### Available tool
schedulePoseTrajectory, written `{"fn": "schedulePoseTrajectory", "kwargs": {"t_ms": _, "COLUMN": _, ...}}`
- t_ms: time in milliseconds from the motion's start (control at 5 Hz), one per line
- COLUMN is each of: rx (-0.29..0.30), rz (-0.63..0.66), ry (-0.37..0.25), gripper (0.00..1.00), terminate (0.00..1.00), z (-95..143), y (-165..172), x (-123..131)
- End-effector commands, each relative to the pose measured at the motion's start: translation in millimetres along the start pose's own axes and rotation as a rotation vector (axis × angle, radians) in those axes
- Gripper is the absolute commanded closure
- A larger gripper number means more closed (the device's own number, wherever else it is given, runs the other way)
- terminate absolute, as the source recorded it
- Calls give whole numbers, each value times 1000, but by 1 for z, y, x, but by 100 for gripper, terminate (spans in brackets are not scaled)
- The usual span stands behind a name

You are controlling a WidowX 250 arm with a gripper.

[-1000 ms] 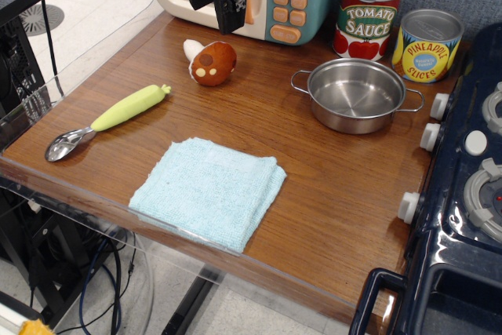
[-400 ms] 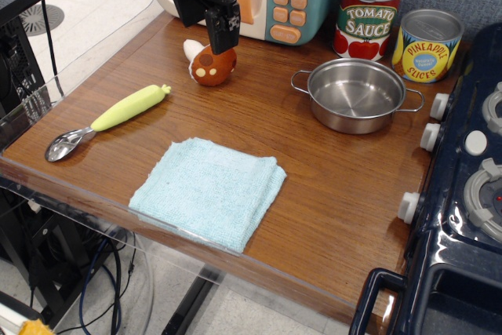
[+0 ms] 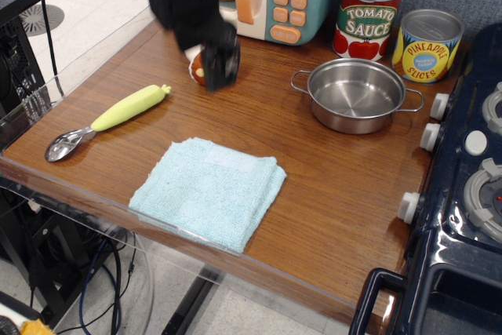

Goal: Move the cloth in front of the pot.

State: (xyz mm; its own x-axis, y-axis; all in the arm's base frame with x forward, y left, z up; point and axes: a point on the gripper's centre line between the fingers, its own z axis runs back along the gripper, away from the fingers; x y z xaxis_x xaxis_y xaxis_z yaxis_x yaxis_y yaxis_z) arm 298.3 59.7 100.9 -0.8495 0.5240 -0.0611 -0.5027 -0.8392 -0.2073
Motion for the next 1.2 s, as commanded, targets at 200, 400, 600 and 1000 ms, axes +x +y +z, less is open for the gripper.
{"fn": "schedulePoseTrajectory", "kwargs": {"t_ms": 200, "rx": 40, "rz": -94, "ry": -41, "gripper": 0, "terminate": 0, "z": -56, "y": 42, "x": 49}}
{"fn": "schedulePoseTrajectory", "kwargs": {"t_ms": 400, "rx": 22, "rz": -115, "ry": -92, "gripper": 0, "terminate": 0, "z": -73, "y": 42, "x": 52}}
{"fn": "schedulePoseTrajectory", "kwargs": {"t_ms": 600, "rx": 47, "rz": -125, "ry": -71, "gripper": 0, "terminate": 0, "z": -84, "y": 46, "x": 45}}
{"fn": "schedulePoseTrajectory", "kwargs": {"t_ms": 1000, "rx": 104, "rz": -241, "ry": -2, "gripper": 0, "terminate": 0, "z": -89, "y": 87, "x": -1}}
